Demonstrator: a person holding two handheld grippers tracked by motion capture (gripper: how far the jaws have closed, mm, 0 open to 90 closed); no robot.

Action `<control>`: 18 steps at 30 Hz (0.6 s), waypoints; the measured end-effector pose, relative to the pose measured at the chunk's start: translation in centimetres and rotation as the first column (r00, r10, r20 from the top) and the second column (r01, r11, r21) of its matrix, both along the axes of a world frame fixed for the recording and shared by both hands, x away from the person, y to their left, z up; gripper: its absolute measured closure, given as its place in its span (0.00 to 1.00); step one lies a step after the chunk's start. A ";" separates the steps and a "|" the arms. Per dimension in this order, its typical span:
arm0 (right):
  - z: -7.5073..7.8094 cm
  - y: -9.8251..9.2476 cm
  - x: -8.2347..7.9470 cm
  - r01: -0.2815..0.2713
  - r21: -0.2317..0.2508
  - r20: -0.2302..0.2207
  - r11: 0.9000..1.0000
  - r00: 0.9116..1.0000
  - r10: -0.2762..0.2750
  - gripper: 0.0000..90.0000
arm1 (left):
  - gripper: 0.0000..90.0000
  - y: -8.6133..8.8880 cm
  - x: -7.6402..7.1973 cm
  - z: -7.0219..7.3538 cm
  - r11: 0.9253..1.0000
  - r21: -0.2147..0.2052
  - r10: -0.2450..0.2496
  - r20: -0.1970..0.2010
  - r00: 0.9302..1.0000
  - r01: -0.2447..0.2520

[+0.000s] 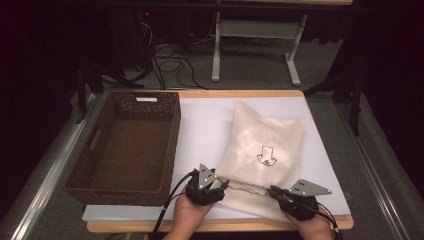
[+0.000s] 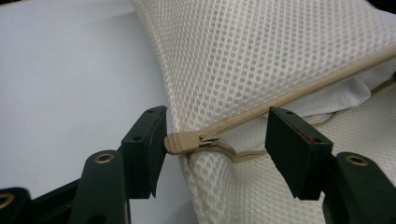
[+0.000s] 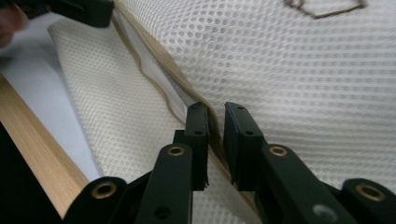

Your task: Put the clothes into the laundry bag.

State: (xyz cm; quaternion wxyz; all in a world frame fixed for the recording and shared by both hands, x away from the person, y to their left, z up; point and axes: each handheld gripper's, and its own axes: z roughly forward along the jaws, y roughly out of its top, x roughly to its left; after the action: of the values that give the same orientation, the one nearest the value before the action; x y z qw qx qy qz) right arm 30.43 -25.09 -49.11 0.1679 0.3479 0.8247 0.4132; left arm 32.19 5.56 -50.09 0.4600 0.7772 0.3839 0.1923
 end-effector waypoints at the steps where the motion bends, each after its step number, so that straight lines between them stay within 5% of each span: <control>1: -0.2 0.3 0.3 -0.005 -0.010 -0.009 1.000 1.000 0.005 0.90 | 0.44 0.1 -0.2 0.1 1.000 -0.006 0.003 -0.001 1.000 -0.003; 6: -1.2 1.6 2.0 0.004 -0.099 -0.046 0.995 0.999 -0.009 0.95 | 0.44 0.7 -0.9 0.2 1.000 -0.012 0.008 0.000 1.000 -0.008; 10: -1.5 1.3 3.5 0.048 -0.118 -0.055 0.992 0.997 -0.055 0.98 | 0.44 1.0 -1.4 0.0 1.000 0.007 0.017 -0.002 1.000 -0.017; 18: -1.5 -0.6 5.5 0.105 -0.090 -0.064 0.990 0.992 -0.111 0.99 | 0.44 1.6 -2.0 -0.2 1.000 0.011 0.029 -0.009 1.000 -0.029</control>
State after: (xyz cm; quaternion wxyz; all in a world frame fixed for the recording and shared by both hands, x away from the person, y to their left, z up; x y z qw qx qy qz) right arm 35.94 -25.68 -50.57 0.1767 0.3986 0.8269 0.3551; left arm 30.19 7.13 -50.33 0.4511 0.7751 0.3959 0.1975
